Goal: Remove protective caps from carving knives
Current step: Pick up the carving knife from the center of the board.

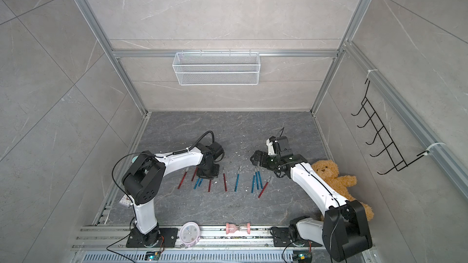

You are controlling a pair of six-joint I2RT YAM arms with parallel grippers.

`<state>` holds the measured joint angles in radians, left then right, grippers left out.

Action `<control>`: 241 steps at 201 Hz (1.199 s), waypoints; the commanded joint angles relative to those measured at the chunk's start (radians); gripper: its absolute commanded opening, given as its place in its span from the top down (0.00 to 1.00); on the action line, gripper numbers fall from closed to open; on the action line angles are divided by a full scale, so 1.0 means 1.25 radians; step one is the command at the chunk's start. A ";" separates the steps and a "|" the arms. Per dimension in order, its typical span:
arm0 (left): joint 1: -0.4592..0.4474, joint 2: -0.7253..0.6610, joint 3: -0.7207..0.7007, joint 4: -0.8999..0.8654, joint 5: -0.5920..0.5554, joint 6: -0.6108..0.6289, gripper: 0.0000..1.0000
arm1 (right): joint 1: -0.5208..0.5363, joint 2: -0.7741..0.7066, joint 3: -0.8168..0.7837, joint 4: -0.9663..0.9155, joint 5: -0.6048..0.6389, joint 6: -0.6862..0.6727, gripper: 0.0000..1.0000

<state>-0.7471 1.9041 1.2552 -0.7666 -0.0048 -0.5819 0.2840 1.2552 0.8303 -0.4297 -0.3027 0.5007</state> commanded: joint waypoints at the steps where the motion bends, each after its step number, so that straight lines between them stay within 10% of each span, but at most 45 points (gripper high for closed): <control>1: -0.015 -0.006 0.020 0.026 0.059 0.019 0.85 | 0.002 -0.005 0.002 -0.002 0.007 0.002 0.00; 241: -0.019 -0.082 0.035 0.184 0.274 0.012 0.85 | 0.060 0.062 -0.057 0.158 -0.076 0.094 0.06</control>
<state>-0.7700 1.8496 1.2770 -0.5869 0.2699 -0.5716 0.3393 1.3010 0.7872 -0.3000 -0.3706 0.5766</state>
